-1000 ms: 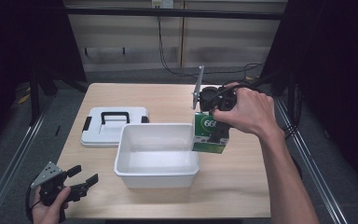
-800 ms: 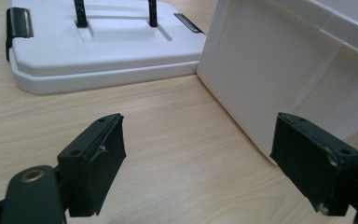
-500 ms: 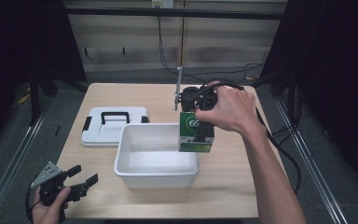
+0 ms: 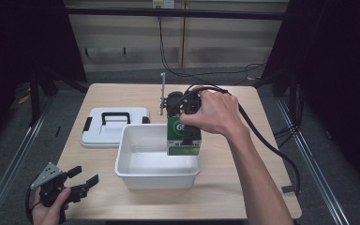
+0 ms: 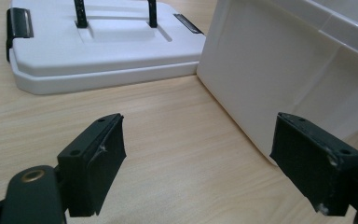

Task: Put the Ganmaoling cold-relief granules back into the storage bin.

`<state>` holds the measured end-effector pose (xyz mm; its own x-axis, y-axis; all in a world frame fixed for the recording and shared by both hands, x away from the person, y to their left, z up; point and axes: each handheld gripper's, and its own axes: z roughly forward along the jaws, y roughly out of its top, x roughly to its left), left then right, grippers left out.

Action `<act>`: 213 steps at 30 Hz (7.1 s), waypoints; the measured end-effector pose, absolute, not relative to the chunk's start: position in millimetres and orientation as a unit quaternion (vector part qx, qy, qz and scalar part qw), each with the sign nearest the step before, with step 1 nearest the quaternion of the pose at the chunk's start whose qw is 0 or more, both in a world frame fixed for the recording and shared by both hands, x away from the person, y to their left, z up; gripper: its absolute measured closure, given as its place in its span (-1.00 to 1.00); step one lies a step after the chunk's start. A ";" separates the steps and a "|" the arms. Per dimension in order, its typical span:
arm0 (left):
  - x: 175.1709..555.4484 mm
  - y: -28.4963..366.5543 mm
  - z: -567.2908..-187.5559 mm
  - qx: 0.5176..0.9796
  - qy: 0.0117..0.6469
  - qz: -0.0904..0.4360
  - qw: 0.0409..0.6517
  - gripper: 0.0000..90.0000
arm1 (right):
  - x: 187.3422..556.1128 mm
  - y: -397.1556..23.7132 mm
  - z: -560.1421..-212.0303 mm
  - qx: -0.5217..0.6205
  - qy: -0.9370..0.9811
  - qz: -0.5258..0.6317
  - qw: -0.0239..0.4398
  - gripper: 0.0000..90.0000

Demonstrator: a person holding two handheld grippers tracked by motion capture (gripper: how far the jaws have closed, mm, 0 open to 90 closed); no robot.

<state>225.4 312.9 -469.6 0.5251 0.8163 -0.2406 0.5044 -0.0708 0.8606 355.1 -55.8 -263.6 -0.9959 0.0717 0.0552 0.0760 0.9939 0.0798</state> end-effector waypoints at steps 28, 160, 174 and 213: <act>225.1 312.8 -469.0 0.717 0.458 0.155 0.502 -0.62 | 363.6 -44.4 -311.8 -0.030 -0.998 -0.028 0.041 -0.64; 226.8 311.6 -469.8 0.717 0.460 0.151 0.502 -0.62 | 367.9 -59.7 -384.4 -0.071 -0.996 -0.041 0.044 -0.73; 227.0 311.4 -470.3 0.718 0.462 0.152 0.498 -0.62 | 364.4 -84.8 -375.7 -0.105 -0.987 -0.117 0.042 -0.67; 224.8 312.5 -469.1 0.713 0.466 0.156 0.501 -0.62 | 315.6 -190.3 -351.8 -0.186 -0.902 -0.386 -0.048 -0.69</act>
